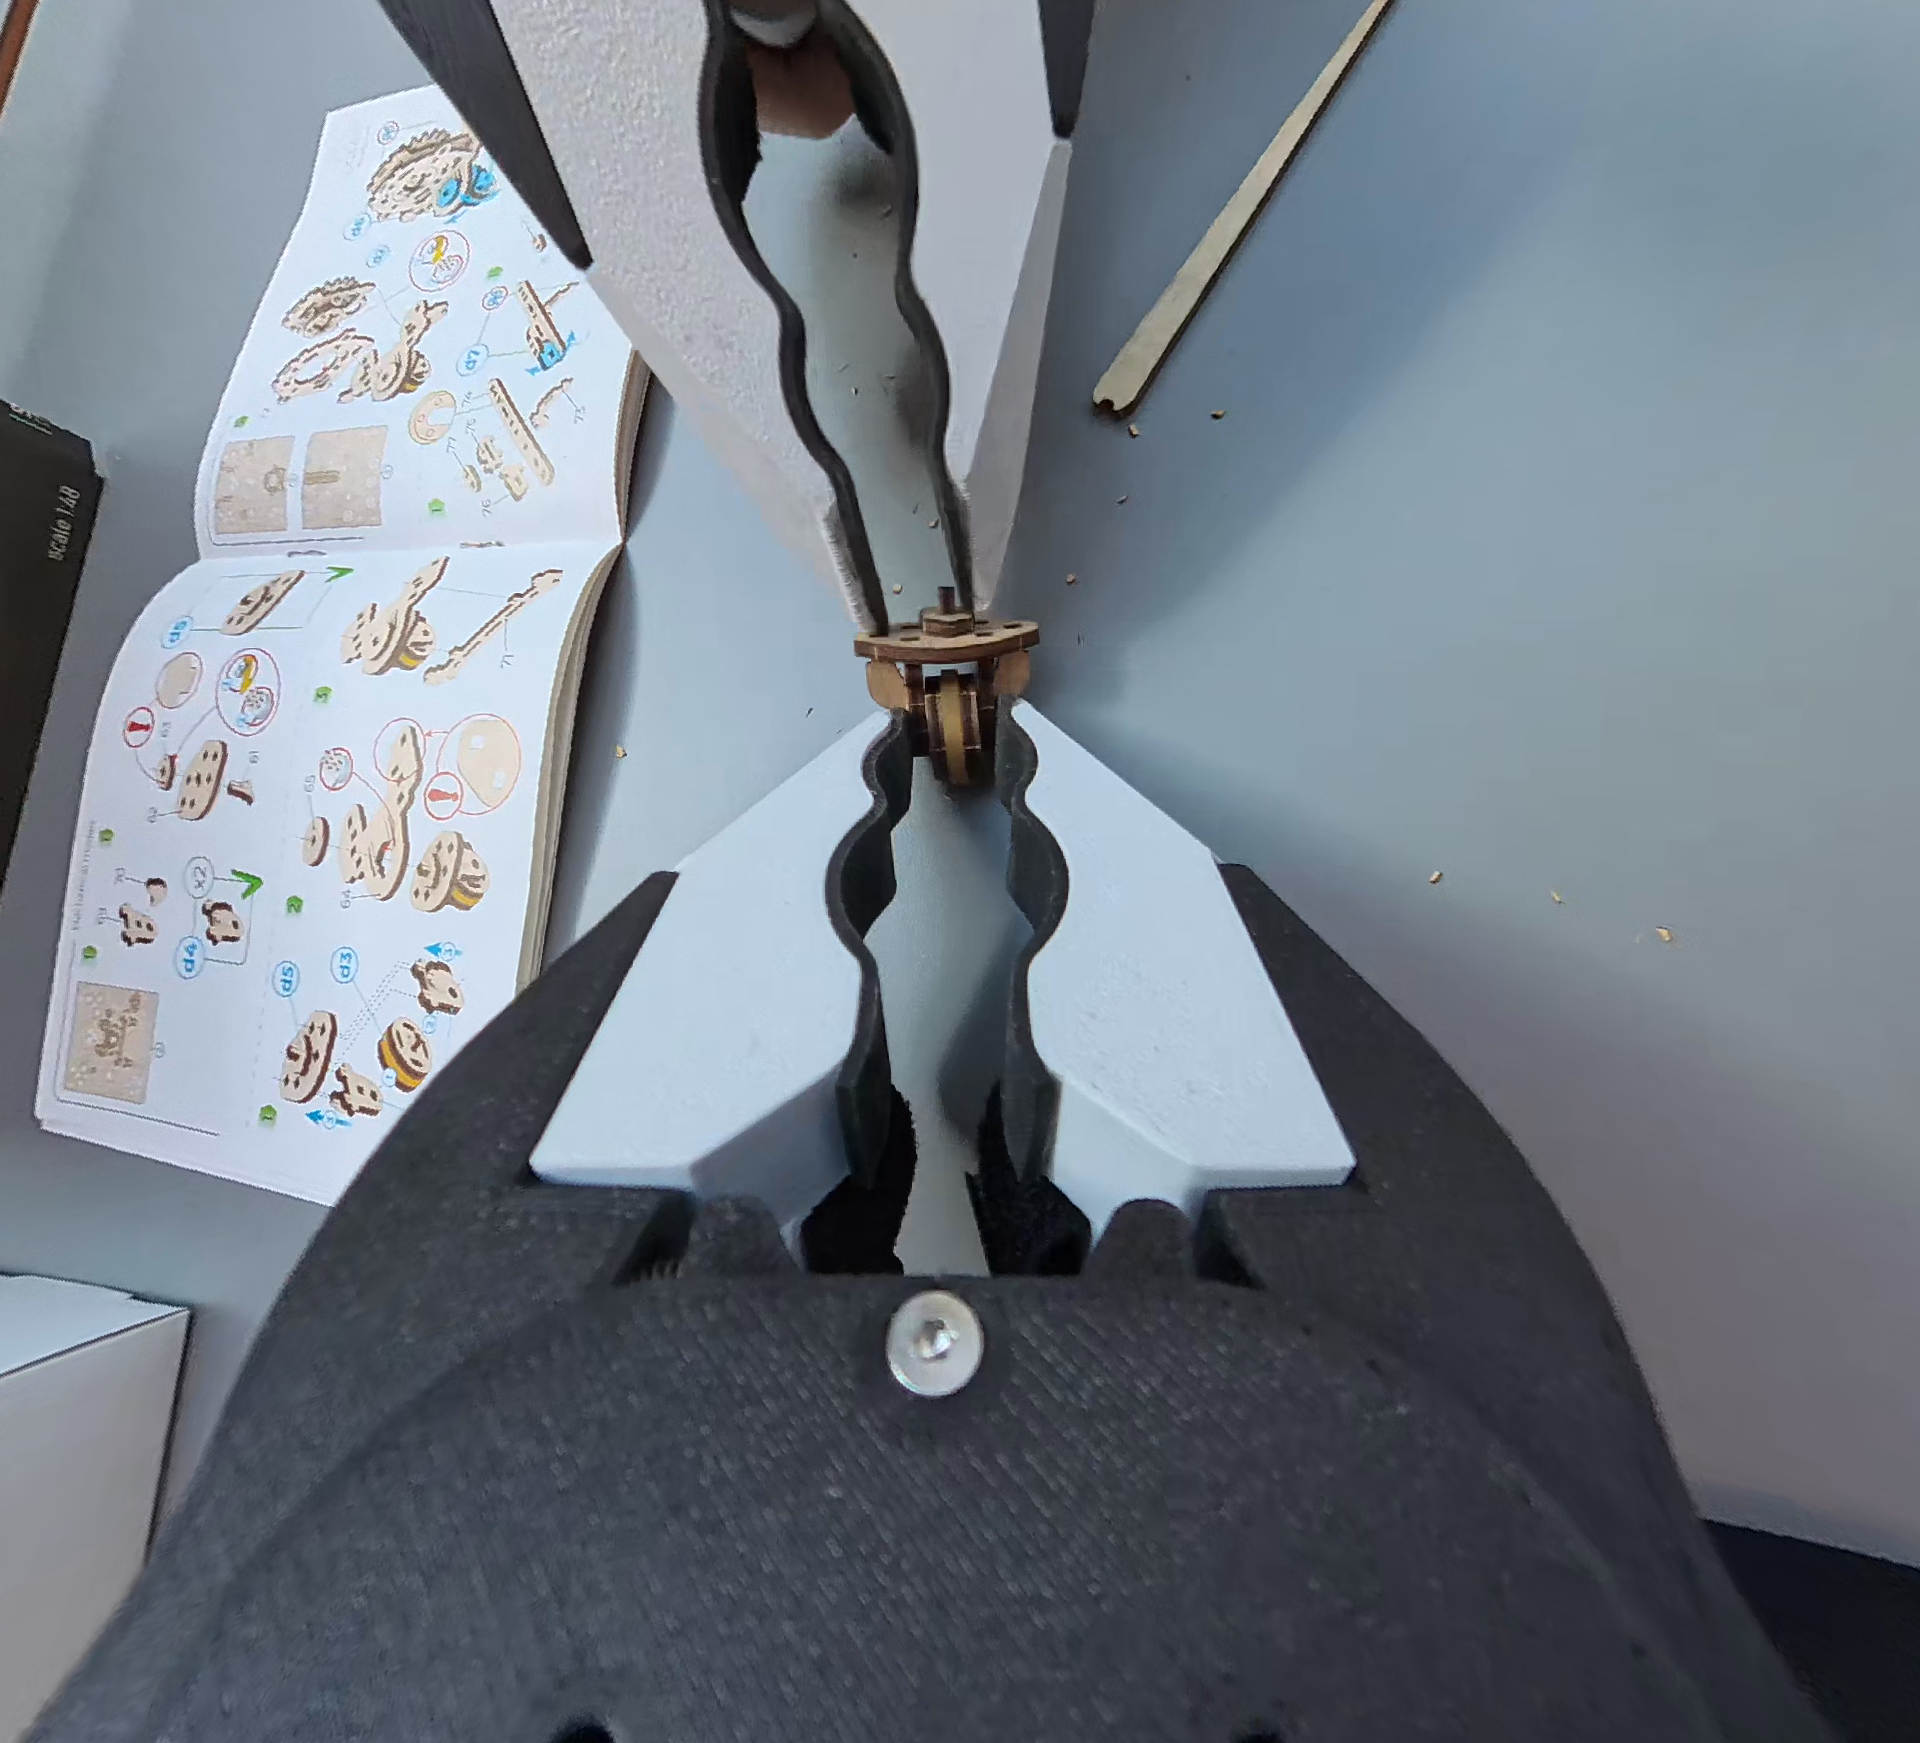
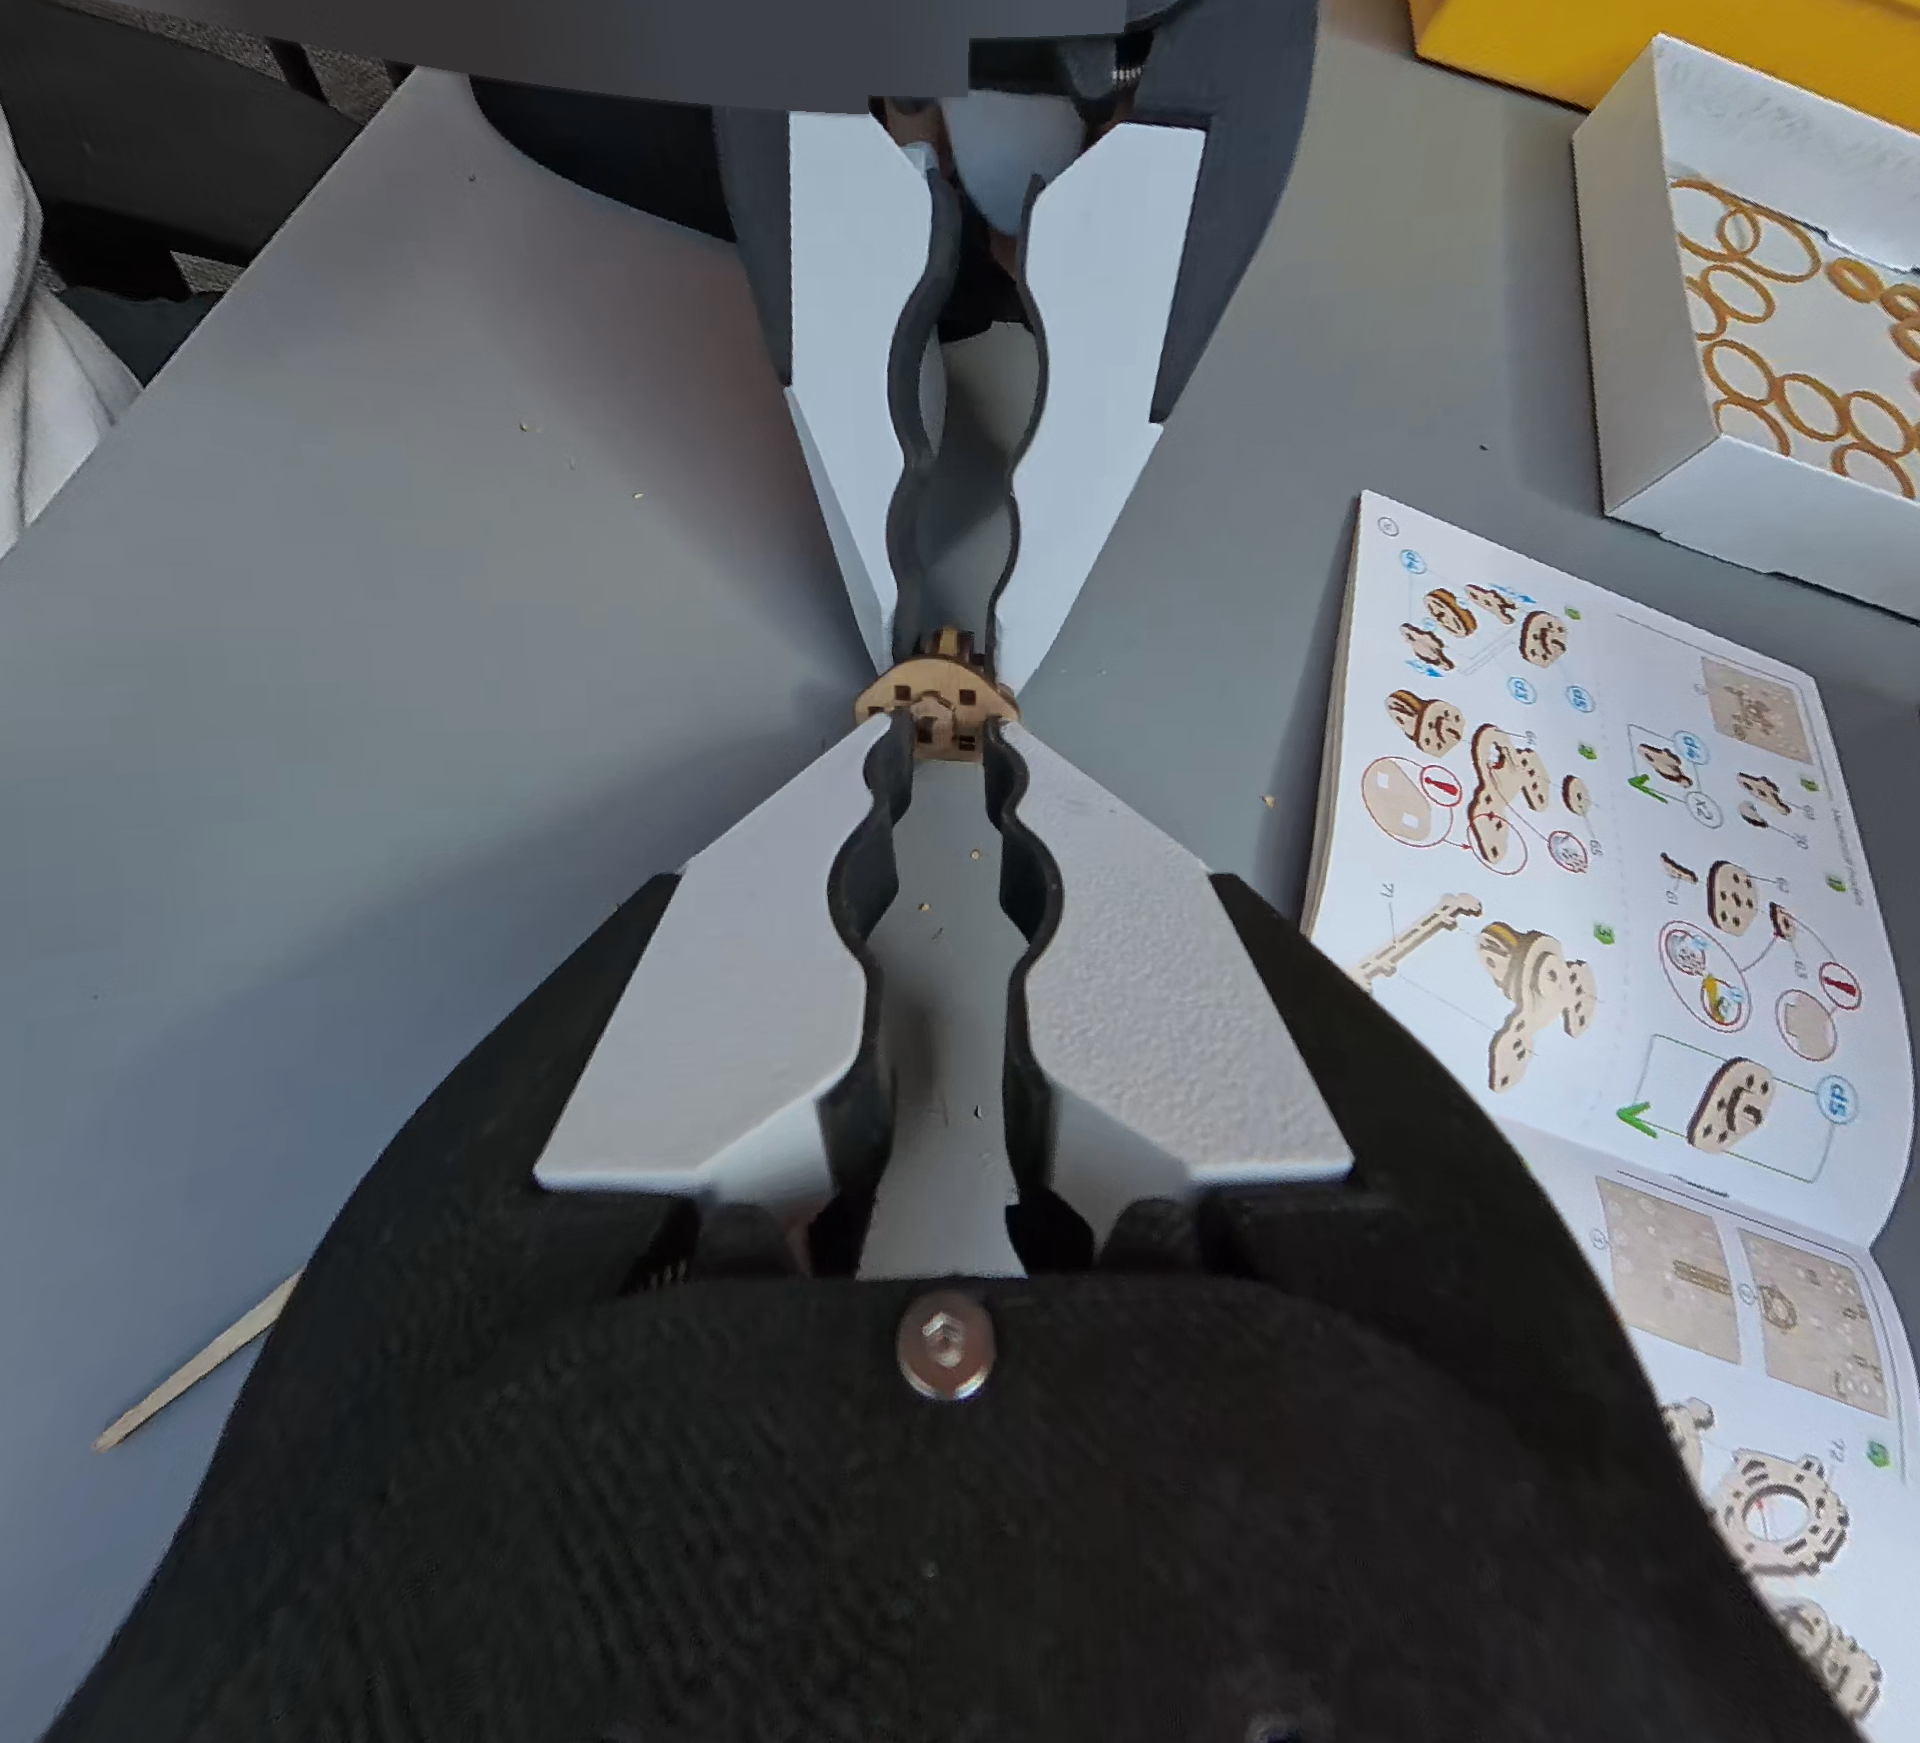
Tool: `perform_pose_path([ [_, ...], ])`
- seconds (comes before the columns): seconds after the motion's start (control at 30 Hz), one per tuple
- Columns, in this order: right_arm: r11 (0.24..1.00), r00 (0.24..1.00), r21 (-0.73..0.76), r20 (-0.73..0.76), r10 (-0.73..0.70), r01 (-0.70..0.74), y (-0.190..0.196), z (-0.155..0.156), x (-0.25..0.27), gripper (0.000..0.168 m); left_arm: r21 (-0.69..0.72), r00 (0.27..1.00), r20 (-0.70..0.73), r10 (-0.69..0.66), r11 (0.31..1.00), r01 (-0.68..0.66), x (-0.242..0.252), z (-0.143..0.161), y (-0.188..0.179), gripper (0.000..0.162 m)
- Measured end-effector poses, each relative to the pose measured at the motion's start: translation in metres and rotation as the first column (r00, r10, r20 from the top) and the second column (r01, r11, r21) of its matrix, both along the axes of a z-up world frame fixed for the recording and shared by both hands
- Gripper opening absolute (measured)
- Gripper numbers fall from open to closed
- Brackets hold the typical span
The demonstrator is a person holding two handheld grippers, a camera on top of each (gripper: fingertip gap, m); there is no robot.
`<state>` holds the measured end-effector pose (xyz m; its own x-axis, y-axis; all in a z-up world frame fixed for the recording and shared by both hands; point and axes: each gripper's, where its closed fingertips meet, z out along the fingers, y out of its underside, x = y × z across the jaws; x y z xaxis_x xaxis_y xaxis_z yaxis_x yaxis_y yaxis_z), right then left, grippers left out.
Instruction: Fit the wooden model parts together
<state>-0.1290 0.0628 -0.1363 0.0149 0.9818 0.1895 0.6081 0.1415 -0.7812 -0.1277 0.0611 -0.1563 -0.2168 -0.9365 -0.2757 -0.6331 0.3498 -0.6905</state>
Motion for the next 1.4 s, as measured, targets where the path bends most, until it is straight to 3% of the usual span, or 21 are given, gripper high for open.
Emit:
perform_pose_path([
  [0.57,0.996,0.999,0.082,-0.032,-0.021,0.024,-0.0013,-0.0049,0.0016,0.008,-0.03,1.0,-0.003,-0.007,1.0,0.006,0.0,-0.001,-0.0019,0.014],
  [1.1,0.999,0.998,0.028,-0.051,-0.023,0.025,-0.0028,-0.0017,0.0024,0.011,-0.028,1.0,0.002,-0.003,1.0,0.003,0.0002,-0.001,-0.0019,0.014],
  [1.4,0.996,0.998,0.088,-0.055,-0.02,0.025,-0.0012,-0.0041,0.0014,0.01,-0.032,1.0,-0.001,-0.002,0.999,0.002,0.0002,-0.0011,-0.0018,0.014],
])
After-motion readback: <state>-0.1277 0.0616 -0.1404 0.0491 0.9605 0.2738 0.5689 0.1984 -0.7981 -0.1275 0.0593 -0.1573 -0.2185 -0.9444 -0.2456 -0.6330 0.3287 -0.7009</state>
